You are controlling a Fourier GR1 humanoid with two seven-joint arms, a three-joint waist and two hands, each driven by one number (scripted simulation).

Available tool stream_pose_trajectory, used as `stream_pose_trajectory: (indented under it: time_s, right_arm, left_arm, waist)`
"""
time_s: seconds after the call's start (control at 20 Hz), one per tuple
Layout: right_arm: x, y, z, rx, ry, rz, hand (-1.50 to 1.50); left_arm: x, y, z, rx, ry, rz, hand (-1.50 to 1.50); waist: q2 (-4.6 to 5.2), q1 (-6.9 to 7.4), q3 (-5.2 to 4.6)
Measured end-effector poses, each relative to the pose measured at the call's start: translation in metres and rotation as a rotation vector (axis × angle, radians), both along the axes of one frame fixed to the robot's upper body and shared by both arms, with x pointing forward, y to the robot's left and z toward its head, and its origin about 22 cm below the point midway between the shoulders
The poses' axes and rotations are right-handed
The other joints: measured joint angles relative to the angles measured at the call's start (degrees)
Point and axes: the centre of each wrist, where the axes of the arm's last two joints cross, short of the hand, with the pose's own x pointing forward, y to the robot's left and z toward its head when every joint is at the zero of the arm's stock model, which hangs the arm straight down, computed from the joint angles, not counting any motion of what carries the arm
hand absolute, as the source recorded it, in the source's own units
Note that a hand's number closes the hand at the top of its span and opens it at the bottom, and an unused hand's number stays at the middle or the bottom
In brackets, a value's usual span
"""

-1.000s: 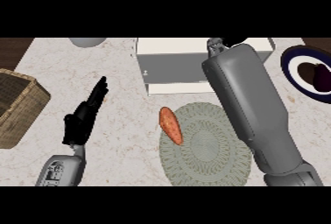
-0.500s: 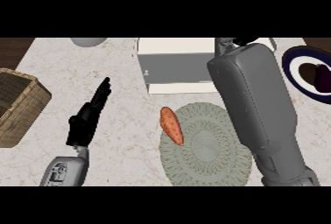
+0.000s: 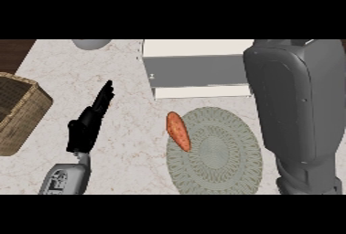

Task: Pick the tomato from the placemat and place it in the tiered shelf

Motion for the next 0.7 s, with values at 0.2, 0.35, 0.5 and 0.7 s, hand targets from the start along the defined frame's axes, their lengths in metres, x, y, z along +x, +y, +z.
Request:
stream_pose_trajectory:
  time_s: [0.2,0.35,0.5,0.7]
  right_arm:
    - [-0.021,-0.028,0.019,0.077,-0.057,-0.065,-1.50]
    - [-0.038,-0.051,0.025,0.140,-0.051,-0.097,-1.50]
    - [-0.057,-0.075,0.024,0.182,-0.004,-0.115,-1.50]
    - [-0.088,-0.108,0.014,0.185,0.063,-0.120,-1.50]
  left_arm:
    - [-0.003,0.006,-0.001,0.005,0.001,0.009,0.00]
    - [-0.007,0.005,-0.003,-0.001,0.006,0.017,0.00]
    - [-0.011,0.012,-0.006,0.002,0.010,0.035,0.00]
    - [-0.013,0.017,-0.004,0.013,0.012,0.054,0.00]
  waist:
    - [-0.25,-0.57,-0.01]
    - [-0.42,-1.01,0.01]
    - [-0.71,-1.71,0.02]
    - [-0.96,-2.75,0.05]
